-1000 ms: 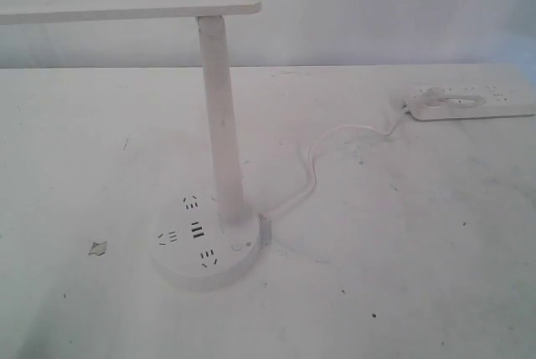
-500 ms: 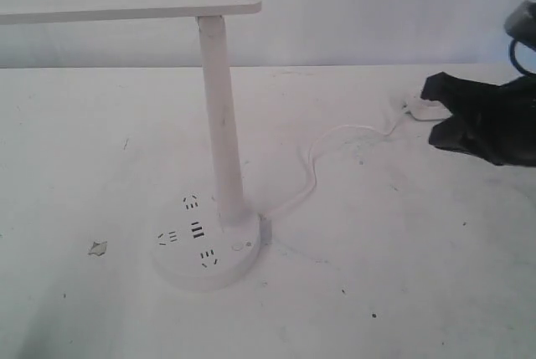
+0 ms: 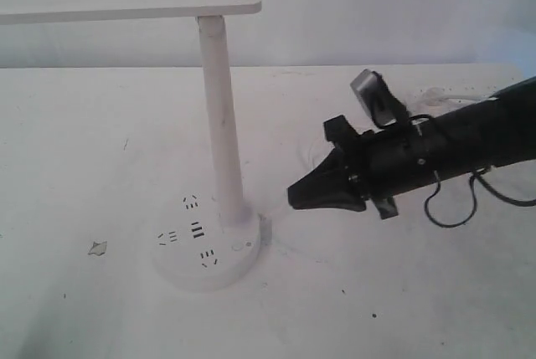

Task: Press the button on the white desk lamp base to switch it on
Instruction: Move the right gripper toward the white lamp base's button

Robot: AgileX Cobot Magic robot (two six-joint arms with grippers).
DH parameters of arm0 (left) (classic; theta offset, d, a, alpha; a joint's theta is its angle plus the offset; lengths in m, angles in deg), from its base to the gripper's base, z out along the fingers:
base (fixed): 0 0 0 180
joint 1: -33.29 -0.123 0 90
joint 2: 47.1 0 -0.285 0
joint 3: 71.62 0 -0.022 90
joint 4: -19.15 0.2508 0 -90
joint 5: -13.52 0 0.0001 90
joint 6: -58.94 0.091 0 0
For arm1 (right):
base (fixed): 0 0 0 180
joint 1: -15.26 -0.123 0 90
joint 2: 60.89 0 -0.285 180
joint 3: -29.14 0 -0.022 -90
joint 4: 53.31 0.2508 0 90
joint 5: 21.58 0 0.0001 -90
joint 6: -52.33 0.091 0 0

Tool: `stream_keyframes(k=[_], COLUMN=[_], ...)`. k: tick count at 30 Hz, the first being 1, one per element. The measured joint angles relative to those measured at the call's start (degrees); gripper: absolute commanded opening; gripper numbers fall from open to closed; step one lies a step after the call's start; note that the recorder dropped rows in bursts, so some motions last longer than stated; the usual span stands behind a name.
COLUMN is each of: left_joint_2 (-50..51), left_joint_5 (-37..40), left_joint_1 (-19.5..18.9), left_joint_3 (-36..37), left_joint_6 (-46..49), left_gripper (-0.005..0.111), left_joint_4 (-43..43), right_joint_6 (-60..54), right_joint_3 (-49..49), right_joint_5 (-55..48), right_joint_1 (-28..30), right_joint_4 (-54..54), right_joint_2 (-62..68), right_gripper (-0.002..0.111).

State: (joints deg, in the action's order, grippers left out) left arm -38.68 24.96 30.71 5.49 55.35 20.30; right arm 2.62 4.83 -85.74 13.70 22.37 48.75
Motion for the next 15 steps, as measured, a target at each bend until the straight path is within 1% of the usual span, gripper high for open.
stream_keyframes(k=[8, 15], left_joint_2=[0.00, 0.00], left_joint_5=[0.00, 0.00], left_joint_1=[0.00, 0.00], left_joint_3=[0.00, 0.00], left_joint_6=[0.00, 0.00], left_gripper=[0.000, 0.000], left_joint_4=[0.00, 0.00], right_joint_6=[-1.88, -1.88], right_joint_3=[1.96, 5.23], right_joint_5=[4.32, 8.95], right_joint_1=[-8.20, -11.66], right_joint_4=[2.49, 2.84], right_joint_2=[5.96, 8.94], right_gripper=[0.000, 0.000])
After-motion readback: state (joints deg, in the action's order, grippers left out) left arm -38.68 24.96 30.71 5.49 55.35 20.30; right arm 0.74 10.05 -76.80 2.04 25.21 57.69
